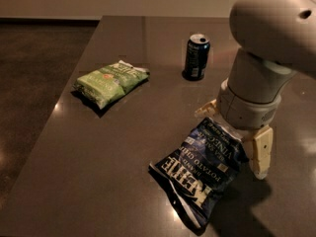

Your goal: Pick blue chip bag

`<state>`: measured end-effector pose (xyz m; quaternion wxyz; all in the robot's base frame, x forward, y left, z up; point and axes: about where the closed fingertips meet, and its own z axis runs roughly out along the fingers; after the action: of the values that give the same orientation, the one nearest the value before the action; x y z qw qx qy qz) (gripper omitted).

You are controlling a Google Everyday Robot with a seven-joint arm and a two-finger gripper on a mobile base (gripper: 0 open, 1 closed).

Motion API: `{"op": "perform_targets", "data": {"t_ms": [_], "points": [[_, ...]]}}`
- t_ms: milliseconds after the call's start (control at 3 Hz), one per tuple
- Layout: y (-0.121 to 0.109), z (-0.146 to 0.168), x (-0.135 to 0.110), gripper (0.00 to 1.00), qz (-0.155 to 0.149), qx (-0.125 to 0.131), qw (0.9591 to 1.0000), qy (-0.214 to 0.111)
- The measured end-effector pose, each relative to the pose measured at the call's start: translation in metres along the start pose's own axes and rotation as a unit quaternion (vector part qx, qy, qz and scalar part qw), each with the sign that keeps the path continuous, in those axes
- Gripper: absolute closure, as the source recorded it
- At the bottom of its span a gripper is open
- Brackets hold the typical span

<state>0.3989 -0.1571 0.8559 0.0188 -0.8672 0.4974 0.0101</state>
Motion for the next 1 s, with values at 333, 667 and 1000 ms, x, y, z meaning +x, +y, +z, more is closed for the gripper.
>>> {"op": "perform_targets", "data": {"t_ms": [333,667,1000], "points": [[0.002,0.011,0.001,0.1,-0.005,-0.02,0.9998,0.003],[0.0,0.014,0.0,0.28,0.008,-0.037,0.9993,-0.001],[-0.007,-0.004,-0.003,0.51,0.027,-0.019,0.9994,-0.013]]}}
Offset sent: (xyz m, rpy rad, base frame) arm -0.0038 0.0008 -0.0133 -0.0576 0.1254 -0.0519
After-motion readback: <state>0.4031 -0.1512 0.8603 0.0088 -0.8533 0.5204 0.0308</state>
